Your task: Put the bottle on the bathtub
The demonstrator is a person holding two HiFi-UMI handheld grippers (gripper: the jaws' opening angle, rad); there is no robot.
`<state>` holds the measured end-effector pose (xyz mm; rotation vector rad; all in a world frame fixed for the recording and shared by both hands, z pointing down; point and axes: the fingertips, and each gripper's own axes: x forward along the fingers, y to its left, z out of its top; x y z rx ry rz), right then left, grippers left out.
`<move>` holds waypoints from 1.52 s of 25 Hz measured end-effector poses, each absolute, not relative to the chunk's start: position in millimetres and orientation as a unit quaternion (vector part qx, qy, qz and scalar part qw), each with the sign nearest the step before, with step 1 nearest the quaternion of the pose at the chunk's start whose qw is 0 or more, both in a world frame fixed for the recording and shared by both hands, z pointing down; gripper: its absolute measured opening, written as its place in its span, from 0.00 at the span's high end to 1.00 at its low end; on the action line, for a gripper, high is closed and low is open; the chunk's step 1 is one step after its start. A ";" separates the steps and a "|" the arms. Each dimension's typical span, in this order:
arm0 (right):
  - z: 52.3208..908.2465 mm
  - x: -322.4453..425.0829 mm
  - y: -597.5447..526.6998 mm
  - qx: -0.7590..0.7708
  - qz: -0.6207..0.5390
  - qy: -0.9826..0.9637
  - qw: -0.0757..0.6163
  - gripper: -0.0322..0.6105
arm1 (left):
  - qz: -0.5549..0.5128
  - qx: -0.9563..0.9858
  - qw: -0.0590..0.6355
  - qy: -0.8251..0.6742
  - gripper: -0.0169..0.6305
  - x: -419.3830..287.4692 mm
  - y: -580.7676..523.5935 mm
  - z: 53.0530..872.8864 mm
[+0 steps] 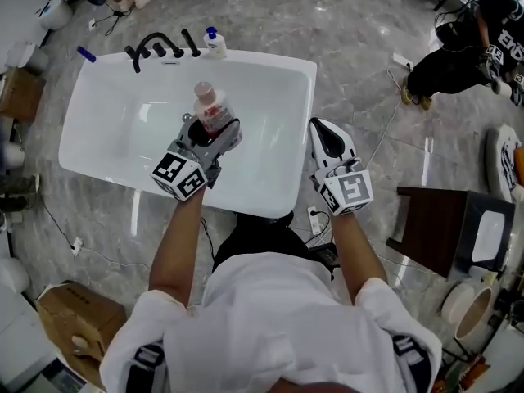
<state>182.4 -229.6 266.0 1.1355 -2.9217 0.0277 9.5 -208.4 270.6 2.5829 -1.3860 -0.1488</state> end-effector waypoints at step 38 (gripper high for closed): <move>501.2 95.5 -493.4 0.362 0.058 -0.929 0.051 0.93 | -0.018 0.809 0.050 -0.585 0.62 -35.6 -483.8 497.1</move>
